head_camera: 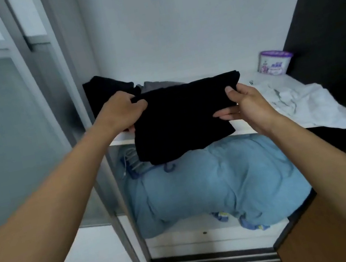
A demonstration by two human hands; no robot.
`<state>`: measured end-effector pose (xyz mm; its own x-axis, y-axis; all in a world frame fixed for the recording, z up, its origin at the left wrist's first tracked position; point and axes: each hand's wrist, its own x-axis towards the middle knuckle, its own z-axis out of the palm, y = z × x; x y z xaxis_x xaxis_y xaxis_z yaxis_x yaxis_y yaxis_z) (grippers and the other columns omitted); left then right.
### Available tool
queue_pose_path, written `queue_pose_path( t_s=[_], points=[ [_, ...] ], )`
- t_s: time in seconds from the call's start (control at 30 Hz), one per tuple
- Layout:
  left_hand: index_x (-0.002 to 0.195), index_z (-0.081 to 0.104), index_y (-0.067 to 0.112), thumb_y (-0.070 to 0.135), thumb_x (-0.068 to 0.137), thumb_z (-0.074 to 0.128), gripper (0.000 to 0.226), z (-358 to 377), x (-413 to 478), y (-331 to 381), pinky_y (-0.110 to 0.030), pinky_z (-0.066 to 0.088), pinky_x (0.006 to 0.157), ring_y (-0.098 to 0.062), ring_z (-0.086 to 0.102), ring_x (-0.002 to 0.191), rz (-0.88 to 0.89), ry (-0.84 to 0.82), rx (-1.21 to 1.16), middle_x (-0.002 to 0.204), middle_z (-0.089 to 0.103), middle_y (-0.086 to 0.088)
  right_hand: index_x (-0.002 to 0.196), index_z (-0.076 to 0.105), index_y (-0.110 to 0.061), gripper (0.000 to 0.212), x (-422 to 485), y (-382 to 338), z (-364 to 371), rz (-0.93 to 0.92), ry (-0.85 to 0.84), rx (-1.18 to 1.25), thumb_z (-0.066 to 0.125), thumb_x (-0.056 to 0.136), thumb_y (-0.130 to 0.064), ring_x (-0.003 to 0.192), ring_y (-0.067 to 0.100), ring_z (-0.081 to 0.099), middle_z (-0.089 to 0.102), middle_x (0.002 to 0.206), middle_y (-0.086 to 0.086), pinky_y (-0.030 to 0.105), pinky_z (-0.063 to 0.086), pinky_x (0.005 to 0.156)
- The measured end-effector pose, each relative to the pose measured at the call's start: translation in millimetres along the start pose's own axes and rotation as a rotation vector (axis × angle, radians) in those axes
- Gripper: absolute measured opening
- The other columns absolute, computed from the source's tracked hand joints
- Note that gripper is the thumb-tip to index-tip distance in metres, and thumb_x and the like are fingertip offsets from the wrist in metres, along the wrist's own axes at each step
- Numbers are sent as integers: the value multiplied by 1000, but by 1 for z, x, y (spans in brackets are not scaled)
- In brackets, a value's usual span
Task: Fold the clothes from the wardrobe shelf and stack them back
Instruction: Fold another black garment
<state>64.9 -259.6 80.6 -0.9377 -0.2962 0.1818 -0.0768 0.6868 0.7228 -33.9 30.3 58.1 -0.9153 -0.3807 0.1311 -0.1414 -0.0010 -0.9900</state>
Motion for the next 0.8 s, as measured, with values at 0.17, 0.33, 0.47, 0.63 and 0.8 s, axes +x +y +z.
queue_pose_path(
  t_s=[0.17, 0.33, 0.47, 0.63, 0.8],
  points=[
    [90, 59, 26, 13, 99, 47, 20, -19, 78, 42, -25, 53, 45, -15, 73, 59, 129, 244, -245, 82, 70, -4, 105, 70, -15, 26, 87, -31, -8, -263, -38, 397, 46, 99, -10, 104, 32, 70, 75, 107, 4, 37, 53, 97],
    [90, 75, 25, -2, 86, 48, 39, -13, 129, 30, -21, 57, 73, -13, 74, 88, 34, 391, -554, 108, 71, -6, 86, 76, -3, 37, 170, -28, -17, -176, -139, 637, 39, 86, -4, 121, 28, 63, 69, 125, 13, 35, 51, 102],
    [87, 76, 21, 34, 69, 61, 27, 17, 148, -15, -26, 51, 63, -15, 67, 77, -386, 289, -390, 89, 71, 2, 99, 75, -10, 25, 206, 25, -12, 131, -177, -48, 54, 90, -2, 87, 19, 68, 71, 112, 8, 26, 54, 71],
    [110, 64, 20, 29, 87, 73, 26, 49, 185, -40, -17, 42, 78, -10, 60, 93, -307, 308, -54, 107, 63, 5, 97, 75, -17, 19, 238, 57, 4, -33, -16, -311, 64, 86, -5, 80, 14, 64, 70, 92, 1, 22, 50, 68],
    [91, 66, 20, 5, 95, 54, 20, 45, 202, -25, -2, 41, 83, -12, 61, 101, -14, 446, -38, 98, 65, 10, 92, 76, -26, 28, 257, 56, 12, -202, 118, -509, 59, 80, -7, 95, 19, 66, 70, 99, -1, 32, 53, 86]
  ],
)
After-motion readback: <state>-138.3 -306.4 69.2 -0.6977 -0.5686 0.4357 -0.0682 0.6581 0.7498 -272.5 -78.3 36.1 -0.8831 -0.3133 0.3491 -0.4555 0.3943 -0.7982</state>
